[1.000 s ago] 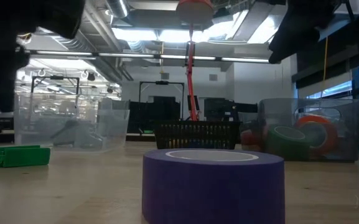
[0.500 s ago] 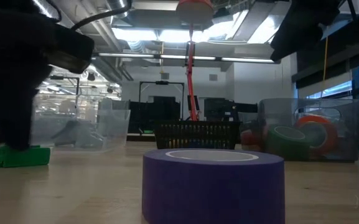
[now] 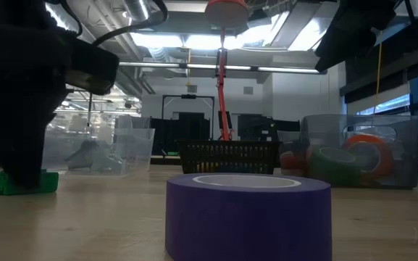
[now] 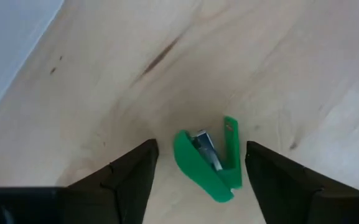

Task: Pick and place Stapler, Stapler remover, tape
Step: Put the green stapler into the black basket

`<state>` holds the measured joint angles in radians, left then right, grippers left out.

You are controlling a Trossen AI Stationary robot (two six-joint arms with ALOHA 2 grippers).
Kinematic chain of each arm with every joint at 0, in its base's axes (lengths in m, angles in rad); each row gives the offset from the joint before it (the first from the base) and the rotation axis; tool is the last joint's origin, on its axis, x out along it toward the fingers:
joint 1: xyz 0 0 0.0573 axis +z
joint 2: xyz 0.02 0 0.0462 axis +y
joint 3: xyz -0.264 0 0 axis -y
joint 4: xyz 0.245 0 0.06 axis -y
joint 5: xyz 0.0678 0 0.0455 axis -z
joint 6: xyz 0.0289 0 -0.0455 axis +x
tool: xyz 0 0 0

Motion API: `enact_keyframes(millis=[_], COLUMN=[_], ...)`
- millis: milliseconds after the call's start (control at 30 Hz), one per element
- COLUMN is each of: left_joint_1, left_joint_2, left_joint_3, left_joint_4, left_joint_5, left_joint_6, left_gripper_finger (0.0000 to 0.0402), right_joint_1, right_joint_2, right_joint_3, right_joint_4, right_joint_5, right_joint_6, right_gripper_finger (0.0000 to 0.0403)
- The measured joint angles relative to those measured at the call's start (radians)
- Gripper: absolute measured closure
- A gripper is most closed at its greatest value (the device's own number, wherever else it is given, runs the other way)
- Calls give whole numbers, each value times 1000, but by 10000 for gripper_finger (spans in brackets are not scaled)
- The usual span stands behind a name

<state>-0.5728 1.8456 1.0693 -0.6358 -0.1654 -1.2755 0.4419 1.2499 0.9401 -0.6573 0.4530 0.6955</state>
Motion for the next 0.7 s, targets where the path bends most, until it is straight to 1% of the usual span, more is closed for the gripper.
enact_keyframes(millis=[67,133,233,300,333,367,400,500,600,633,700], left_joint_1=[1,0,-1,-6,-9,-10,-11,-7,10,21,59], left_joint_2=[9,5,-23,-39,-49,-63,-70,-77,-79,-80,-80], left_joint_3=[1,-1,-6,-7,-6,-6,-6,-6,-4,-1,25], left_joint_4=[1,-6,-16,35,46,60,104,271,465,500,504], left_joint_5=[9,7,7,23,27,29,40,82,154,184,218], left_joint_6=[34,60,90,110,123,143,164,254,369,412,512], left_gripper_finger=[184,219,294,349,355,352,352,352,352,352,352], right_joint_1=[0,0,0,0,0,0,0,0,0,0,0], right_joint_2=[0,0,0,0,0,0,0,0,0,0,0], right_joint_3=[0,0,0,0,0,0,0,0,0,0,0], right_joint_4=[-1,-2,-2,-2,-2,-3,-5,-7,-1,1,-1], right_joint_5=[0,0,0,4,9,16,23,26,27,27,27], right_joint_6=[0,0,0,0,0,0,0,-4,-22,-22,-23], right_gripper_finger=[157,157,157,157,157,157,157,157,157,157,157])
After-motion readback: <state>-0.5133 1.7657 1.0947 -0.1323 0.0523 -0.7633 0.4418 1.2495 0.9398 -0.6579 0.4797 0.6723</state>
